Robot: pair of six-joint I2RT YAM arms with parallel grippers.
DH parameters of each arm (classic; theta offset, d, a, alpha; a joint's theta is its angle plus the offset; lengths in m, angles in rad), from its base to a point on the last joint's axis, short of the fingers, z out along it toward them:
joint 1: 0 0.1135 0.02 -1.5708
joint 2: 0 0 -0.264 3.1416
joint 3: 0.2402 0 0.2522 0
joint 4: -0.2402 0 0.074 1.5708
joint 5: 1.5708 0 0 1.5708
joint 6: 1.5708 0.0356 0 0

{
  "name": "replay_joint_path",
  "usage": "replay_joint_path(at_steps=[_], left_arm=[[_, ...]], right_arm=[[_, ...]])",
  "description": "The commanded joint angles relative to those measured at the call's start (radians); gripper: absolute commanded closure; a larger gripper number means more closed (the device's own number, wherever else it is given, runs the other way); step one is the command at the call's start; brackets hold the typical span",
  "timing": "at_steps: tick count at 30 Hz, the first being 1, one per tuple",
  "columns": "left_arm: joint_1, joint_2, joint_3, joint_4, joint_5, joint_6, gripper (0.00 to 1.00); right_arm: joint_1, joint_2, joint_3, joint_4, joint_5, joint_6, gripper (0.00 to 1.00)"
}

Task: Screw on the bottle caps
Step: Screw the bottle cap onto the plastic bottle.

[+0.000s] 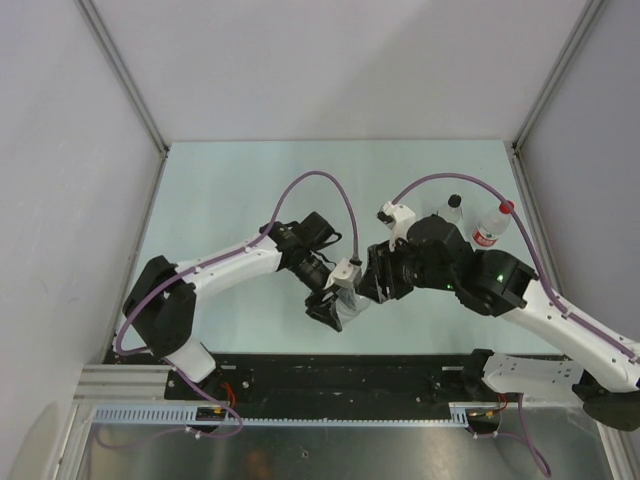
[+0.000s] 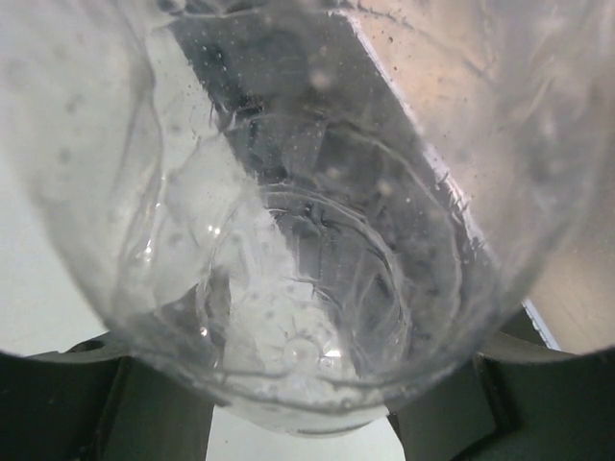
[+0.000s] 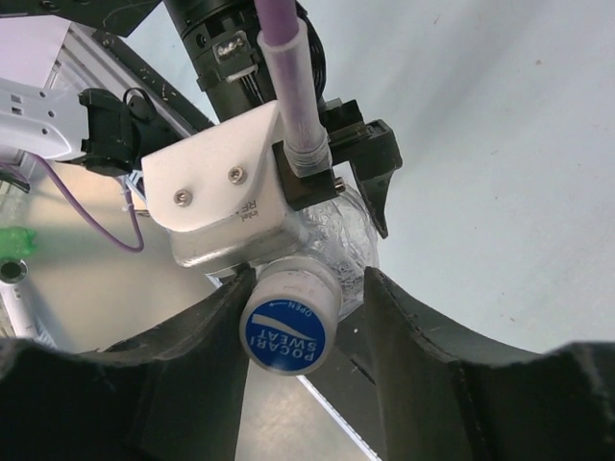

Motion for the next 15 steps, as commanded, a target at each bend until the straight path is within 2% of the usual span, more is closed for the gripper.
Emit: replay_joint_path(at_steps=[1,4,7,9,15], left_arm=[[-0.022,-0.006,0.053,0.073,0.095,0.035,0.52],[-0.021,-0.007,0.049,0.073,0.095,0.037,0.52],[-0.019,-0.012,0.044,0.073,0.093,0.039,0.52],[-0.018,-0.018,0.038,0.073,0.087,0.043,0.51],[-0.015,-0.043,0.010,0.073,0.084,0.069,0.51]], right_arm=[[0.010,0.024,0.023,0.069,0.004,-0.026,0.43],[0.016,0.005,0.023,0.091,-0.003,-0.071,0.30],[0.023,-0.024,0.023,0.115,-0.004,-0.120,0.07],[0.025,-0.046,0.023,0.128,0.002,-0.142,0.02],[0.036,-0.084,0.019,0.149,-0.030,-0.230,0.01]])
